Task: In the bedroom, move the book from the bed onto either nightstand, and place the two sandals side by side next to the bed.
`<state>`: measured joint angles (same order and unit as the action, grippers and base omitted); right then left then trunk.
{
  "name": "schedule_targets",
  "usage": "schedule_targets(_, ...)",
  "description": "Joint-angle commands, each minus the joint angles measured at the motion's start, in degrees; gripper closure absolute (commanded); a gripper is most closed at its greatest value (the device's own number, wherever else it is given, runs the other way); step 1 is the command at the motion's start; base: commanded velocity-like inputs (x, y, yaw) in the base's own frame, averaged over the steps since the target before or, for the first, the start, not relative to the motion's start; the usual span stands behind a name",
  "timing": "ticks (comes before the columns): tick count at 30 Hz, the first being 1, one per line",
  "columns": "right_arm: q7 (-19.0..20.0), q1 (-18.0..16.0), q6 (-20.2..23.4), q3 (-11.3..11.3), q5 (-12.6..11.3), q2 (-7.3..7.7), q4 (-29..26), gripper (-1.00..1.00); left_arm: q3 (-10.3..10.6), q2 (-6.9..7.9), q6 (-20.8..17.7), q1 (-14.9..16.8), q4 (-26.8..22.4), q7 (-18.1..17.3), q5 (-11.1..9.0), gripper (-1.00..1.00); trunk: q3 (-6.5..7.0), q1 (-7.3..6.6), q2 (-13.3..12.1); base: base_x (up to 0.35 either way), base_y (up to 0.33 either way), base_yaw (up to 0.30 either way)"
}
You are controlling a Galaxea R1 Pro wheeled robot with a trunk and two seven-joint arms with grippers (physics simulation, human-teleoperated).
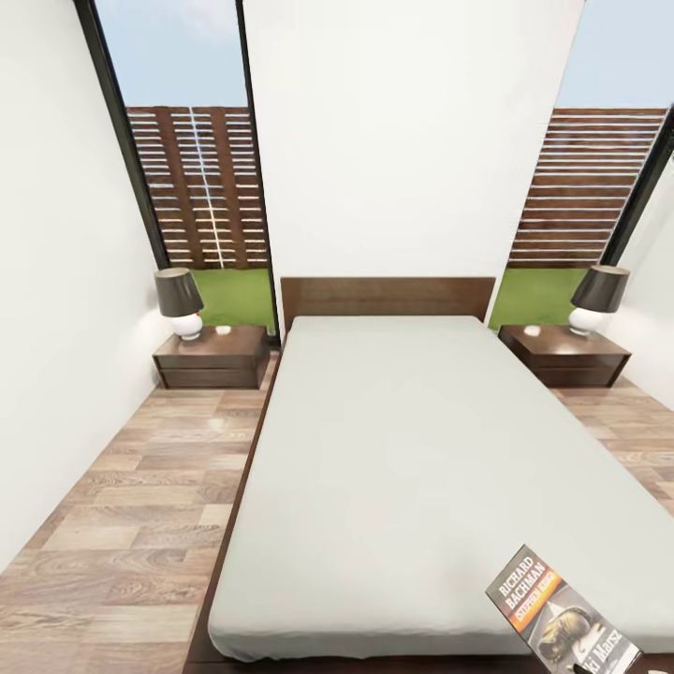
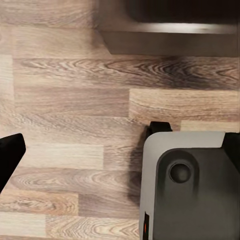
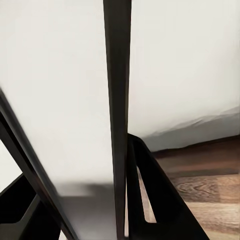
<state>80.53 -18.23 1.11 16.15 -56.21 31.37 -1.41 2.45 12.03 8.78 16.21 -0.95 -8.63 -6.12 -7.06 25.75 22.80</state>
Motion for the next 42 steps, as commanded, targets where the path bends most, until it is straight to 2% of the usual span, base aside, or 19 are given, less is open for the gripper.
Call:
schedule_targets(1,0.2,0.0,0.1,0.5,-0.5,0.01,0.0,1.0,0.3,0.02,0.1,0.1,0.1,-0.3,-0.6,-1.0,-0.02,0.04,0.1,0.0,0.0,0.0)
schedule_targets(23,0.2,0.0,0.1,0.5,-0.5,0.02,0.0,1.0,0.3,-0.09,0.1,0.0,0.1,-0.3,-0.6,-1.0,2.02,0.04,0.1,0.0,0.0,0.0)
schedule_targets(30,0.2,0.0,0.1,0.5,-0.5,0.02,0.0,1.0,0.3,-1.28,0.1,0.1,0.1,-0.3,-0.6,-1.0,2.67,0.04,0.1,0.0,0.0,0.0)
schedule_targets(36,0.0,0.0,0.1,0.5,-0.5,0.01,0.0,1.0,0.3,-1.47,0.1,0.1,0.1,-0.3,-0.6,-1.0,3.23,0.04,0.1,0.0,0.0,0.0)
schedule_targets(37,-7.8,0.0,0.1,0.7,-0.4,-0.6,0.1,1.0,0.3,-1.59,0.1,0.1,0.1,-0.3,-0.6,-1.0,3.32,0.04,0.1,0.0,0.0,0.0)
schedule_targets(39,-11.4,0.0,0.1,0.7,-0.4,-1.57,-0.1,1.0,0.3,-1.63,0.1,0.1,0.1,-0.3,-0.6,-1.0,3.51,0.04,0.1,0.0,0.0,0.0)
schedule_targets(42,-13.4,0.0,0.1,0.7,-0.5,-2.29,-0.2,1.0,0.3,-1.65,0.1,0.1,0.1,-0.4,-0.6,-1.0,3.79,0.04,0.1,0.0,0.0,0.0)
